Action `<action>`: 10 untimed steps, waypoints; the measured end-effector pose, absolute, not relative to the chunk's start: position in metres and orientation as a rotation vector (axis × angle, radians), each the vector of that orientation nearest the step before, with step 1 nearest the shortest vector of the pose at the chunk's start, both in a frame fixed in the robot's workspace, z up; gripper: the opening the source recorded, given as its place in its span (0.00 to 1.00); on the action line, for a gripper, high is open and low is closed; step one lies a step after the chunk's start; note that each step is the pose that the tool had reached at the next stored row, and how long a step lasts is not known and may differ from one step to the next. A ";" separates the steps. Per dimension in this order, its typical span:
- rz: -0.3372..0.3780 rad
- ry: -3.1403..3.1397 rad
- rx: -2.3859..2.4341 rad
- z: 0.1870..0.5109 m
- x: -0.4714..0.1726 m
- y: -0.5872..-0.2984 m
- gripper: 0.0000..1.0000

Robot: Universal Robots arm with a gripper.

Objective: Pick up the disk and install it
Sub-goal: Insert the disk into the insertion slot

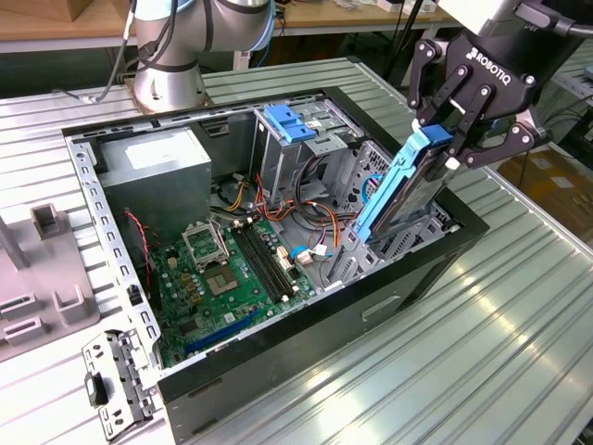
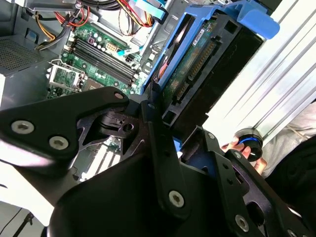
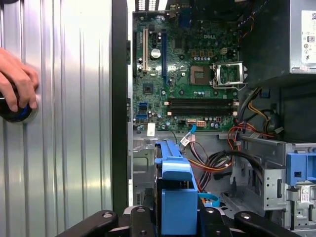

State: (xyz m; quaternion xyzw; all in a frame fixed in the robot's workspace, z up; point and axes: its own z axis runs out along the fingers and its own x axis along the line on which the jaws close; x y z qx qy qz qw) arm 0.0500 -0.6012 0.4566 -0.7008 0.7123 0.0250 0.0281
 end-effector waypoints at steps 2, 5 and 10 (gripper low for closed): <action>0.077 2.199 -2.163 0.456 0.050 -0.600 0.37; 0.078 2.198 -2.163 0.454 0.049 -0.598 0.37; 0.078 2.198 -2.163 0.453 0.050 -0.592 0.37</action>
